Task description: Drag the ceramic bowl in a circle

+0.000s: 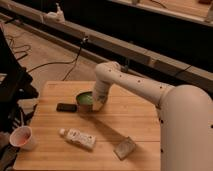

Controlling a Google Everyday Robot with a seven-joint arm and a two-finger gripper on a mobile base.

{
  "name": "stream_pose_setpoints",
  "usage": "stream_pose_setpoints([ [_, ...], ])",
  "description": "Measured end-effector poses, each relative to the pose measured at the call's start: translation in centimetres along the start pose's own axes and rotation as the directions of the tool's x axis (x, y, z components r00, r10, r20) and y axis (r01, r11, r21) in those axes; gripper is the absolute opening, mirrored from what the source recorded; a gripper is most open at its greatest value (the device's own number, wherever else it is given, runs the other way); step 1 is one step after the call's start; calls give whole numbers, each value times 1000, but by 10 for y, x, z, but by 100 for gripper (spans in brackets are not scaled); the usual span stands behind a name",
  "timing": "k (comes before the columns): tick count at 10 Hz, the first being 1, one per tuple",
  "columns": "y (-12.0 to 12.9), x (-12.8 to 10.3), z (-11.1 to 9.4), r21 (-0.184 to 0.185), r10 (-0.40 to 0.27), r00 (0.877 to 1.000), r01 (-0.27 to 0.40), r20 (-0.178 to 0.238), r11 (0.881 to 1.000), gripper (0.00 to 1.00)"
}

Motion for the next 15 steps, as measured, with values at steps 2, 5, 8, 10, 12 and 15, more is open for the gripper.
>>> stream_pose_setpoints([
  [2,-8,46,1,8,76,995,-75,-66,997,0],
  [5,-52,47,-6,60,92,991,-86,-99,994,0],
  [8,-77,-11,-11,83,-10,998,15,-57,996,0],
  [10,-74,-50,-13,81,-94,995,95,-11,992,0],
  [12,-59,-59,-16,68,-130,991,129,18,989,0],
  [15,-23,14,-14,28,-69,996,71,-56,997,0],
])
